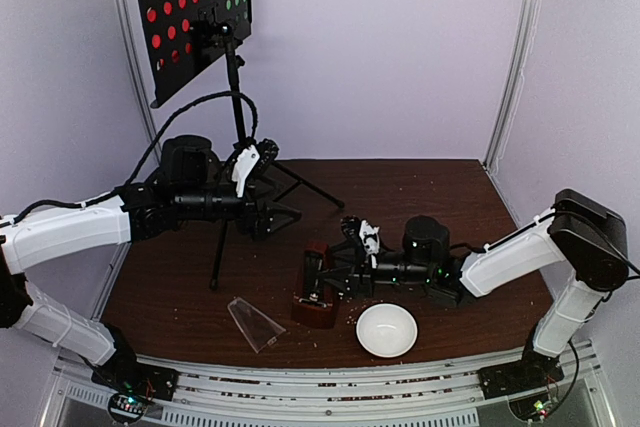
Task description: Pack up the instrument practice props
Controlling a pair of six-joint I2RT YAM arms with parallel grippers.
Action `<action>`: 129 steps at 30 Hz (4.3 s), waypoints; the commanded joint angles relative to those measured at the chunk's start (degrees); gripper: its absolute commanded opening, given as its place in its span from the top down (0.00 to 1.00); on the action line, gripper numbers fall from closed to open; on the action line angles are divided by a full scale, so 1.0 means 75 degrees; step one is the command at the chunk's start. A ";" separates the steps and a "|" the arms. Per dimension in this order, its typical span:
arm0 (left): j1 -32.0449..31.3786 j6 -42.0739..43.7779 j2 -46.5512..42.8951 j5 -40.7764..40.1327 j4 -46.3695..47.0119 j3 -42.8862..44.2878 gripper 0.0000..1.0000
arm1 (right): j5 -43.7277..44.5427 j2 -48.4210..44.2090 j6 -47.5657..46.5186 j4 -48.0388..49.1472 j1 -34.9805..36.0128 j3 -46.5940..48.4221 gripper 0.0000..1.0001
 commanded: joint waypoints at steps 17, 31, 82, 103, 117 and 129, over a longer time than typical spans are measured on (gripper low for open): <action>0.0027 0.0133 -0.0002 -0.0038 0.0215 -0.0075 0.11 | -0.0039 0.0222 0.0591 0.0063 -0.0273 0.0168 0.40; 0.0027 0.0148 -0.0026 -0.0064 0.0206 -0.0081 0.11 | -0.0125 0.0283 0.0793 -0.0164 -0.0306 0.0362 0.22; -0.3219 -0.3593 0.0577 -0.5295 0.1810 -0.1762 0.15 | 0.7255 -0.6343 -0.0180 -0.0393 -0.1365 -0.3862 0.00; -0.3284 -0.3621 0.0787 -0.5382 0.1892 -0.1660 0.27 | 0.7271 -0.6052 -0.0157 -0.0350 -0.1364 -0.3818 0.00; -0.3301 -0.3694 0.0688 -0.5380 0.1879 -0.1726 0.42 | 0.7271 -0.6016 -0.0150 -0.0360 -0.1365 -0.3799 0.00; -0.3325 -0.3743 0.0593 -0.5344 0.1880 -0.1772 0.46 | 0.7254 -0.6051 -0.0156 -0.0399 -0.1363 -0.3795 0.00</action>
